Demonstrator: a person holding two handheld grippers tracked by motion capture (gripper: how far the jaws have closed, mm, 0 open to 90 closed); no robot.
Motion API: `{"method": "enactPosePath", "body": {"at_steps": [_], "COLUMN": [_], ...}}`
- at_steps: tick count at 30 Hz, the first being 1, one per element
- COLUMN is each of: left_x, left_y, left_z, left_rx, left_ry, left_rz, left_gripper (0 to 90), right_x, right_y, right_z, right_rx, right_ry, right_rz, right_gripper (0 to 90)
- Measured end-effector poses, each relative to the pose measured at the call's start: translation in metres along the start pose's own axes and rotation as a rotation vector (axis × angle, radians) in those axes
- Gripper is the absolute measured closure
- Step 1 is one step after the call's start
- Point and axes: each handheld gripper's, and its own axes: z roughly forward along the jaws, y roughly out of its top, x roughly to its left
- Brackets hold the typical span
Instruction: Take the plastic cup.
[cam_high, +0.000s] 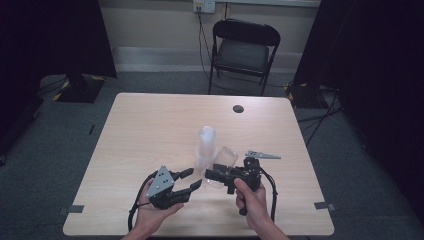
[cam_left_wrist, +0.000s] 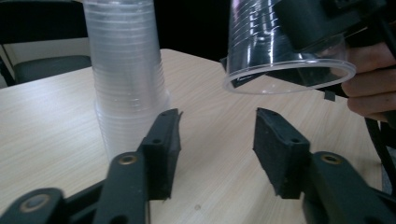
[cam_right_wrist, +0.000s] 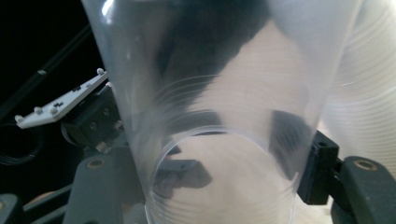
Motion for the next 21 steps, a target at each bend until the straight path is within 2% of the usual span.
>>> {"method": "enactPosePath", "body": {"at_steps": [1, 5, 9, 10, 13, 14, 15, 16, 17, 18, 21], "left_x": [-0.001, -0.004, -0.004, -0.005, -0.007, -0.009, -0.009, -0.010, -0.010, -0.009, -0.008], "left_y": [0.001, 0.000, -0.001, -0.002, -0.003, -0.003, -0.003, -0.003, -0.003, -0.004, -0.004], "left_z": [0.001, 0.002, 0.003, 0.003, 0.004, 0.004, 0.004, 0.004, 0.004, 0.005, 0.005], "left_rx": [-0.001, -0.020, -0.048, -0.062, -0.080, -0.102, -0.102, -0.116, -0.116, -0.128, -0.130], "left_ry": [-0.021, -0.024, -0.003, 0.011, 0.026, 0.036, 0.036, 0.045, 0.045, 0.054, 0.062], "left_rz": [0.002, 0.002, 0.032, 0.053, 0.073, 0.097, 0.097, 0.144, 0.144, 0.177, 0.179], "left_gripper": [60.8, 64.6, 67.8, 68.0, 68.8, 68.8, 68.0, 68.1, 68.1, 68.1, 68.3], "right_x": [0.001, 0.003, 0.004, 0.005, 0.005, 0.005, 0.005, 0.005, 0.006, 0.006, 0.006], "right_y": [0.000, -0.002, -0.004, -0.004, -0.006, -0.008, -0.008, -0.009, -0.010, -0.010, -0.011], "right_z": [0.001, 0.004, 0.007, 0.008, 0.010, 0.012, 0.012, 0.013, 0.014, 0.014, 0.016], "right_rx": [-0.004, -0.003, -0.002, 0.005, 0.007, 0.014, 0.014, 0.023, 0.023, 0.022, 0.025], "right_ry": [0.004, 0.008, 0.027, 0.026, 0.032, 0.030, 0.030, 0.010, 0.021, 0.030, 0.028], "right_rz": [-0.003, 0.003, 0.030, 0.040, 0.049, 0.058, 0.058, 0.045, 0.059, 0.069, 0.071], "right_gripper": [34.5, 34.6, 34.8, 34.8, 34.8, 34.8, 34.8, 34.7, 34.7, 34.7, 34.8]}}
